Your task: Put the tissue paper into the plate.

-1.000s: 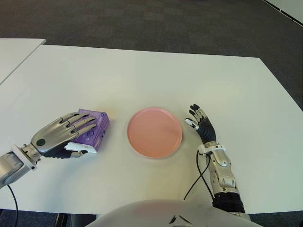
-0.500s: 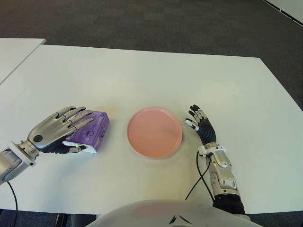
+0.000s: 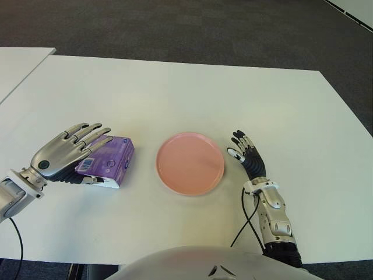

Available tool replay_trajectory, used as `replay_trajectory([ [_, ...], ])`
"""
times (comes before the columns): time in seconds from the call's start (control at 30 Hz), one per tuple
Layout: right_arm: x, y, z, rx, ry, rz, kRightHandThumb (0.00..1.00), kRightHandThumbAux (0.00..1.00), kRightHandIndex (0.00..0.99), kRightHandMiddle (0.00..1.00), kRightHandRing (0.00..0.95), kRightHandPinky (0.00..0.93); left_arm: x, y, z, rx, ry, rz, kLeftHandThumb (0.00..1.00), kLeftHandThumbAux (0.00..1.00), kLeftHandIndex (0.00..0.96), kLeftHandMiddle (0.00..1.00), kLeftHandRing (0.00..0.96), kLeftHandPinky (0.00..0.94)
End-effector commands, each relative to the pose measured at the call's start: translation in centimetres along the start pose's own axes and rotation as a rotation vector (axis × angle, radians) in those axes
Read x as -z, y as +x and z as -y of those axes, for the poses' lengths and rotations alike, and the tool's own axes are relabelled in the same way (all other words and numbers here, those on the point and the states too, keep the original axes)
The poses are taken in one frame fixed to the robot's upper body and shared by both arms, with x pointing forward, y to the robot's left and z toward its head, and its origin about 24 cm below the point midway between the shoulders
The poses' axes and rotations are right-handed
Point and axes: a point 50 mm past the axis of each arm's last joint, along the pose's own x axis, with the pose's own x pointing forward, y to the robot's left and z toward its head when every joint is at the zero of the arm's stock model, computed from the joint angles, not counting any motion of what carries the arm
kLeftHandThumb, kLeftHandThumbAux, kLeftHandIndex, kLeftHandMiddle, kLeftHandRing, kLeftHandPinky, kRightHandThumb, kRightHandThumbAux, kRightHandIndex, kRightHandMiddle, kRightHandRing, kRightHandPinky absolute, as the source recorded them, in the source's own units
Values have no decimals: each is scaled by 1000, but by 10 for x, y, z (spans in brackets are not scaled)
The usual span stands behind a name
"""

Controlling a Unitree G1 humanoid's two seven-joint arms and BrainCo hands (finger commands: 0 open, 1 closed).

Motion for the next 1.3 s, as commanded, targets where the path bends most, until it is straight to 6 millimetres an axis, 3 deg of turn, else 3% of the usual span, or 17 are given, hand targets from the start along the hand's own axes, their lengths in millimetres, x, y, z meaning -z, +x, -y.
replay_trajectory([
  [0.03,26,-12,1,16,19,-153,0,683,0,37,14,2,1,0,1,-1,-5,-4,144,228,0,0,0,0],
  [0.93,27,-13,3,17,25,-156,3,707,0,34,10,10,-4,1,7,30,-59,51,129,206,0,0,0,0],
  [1.3,25,-13,3,14,16,-158,0,694,0,28,4,1,-11,4,25,60,-77,68,163,209,0,0,0,0],
])
